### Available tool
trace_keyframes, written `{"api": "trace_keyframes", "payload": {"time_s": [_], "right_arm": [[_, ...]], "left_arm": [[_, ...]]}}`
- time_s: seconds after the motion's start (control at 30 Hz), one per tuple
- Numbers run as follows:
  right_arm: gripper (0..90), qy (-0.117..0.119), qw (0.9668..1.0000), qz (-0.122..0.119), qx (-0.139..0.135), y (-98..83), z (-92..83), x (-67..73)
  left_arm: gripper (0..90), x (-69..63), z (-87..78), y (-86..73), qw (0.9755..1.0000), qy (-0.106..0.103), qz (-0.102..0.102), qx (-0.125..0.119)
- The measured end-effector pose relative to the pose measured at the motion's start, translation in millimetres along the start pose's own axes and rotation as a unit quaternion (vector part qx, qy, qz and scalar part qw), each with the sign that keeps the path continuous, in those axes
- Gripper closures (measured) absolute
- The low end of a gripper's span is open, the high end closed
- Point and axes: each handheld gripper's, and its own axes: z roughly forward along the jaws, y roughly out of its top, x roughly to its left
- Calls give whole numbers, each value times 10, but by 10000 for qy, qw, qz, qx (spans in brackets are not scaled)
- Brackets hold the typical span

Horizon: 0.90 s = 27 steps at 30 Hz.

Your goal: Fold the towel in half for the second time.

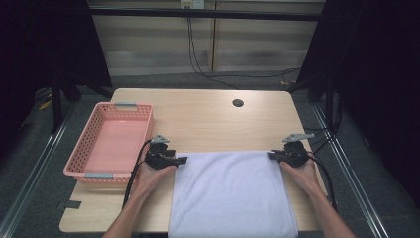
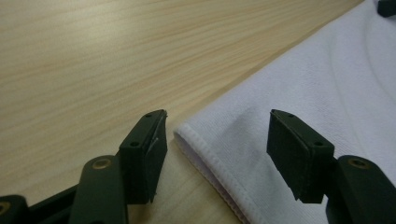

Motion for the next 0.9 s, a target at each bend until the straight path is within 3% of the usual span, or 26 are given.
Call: {"api": "trace_keyframes", "payload": {"time_s": [0.07,0.13,0.2,0.27,0.33,0.47,0.5,0.53,0.7,0.9], "right_arm": [[780,49,10000,4,15,3,1,-10],[787,70,10000,44,-4,6,9,-23],[801,92,9999,111,-34,13,19,-31],[814,216,9993,278,-104,21,23,-49],[822,243,9992,298,-118,36,5,-55],[831,362,9982,350,-327,77,-110,-81],[832,377,9979,359,-390,93,-147,-89],[832,377,9979,359,-390,93,-147,-89],[835,480,9953,369,-757,218,-351,-137],[836,453,9937,377,-950,314,-508,-198]], "left_arm": [[389,0,16,23,9999,-57,64,64],[465,-22,41,41,9996,-47,261,113],[679,-29,70,52,9983,-295,452,206],[794,-57,92,67,9981,-394,400,247],[815,-101,74,96,9978,-400,467,246],[821,-133,-27,170,9976,-622,294,-79],[821,-172,-80,219,9968,-681,332,-234],[821,-172,-80,219,9968,-681,332,-234],[822,-221,-275,398,9950,-624,374,-679],[826,-143,-455,554,9944,-542,354,-839]]}}
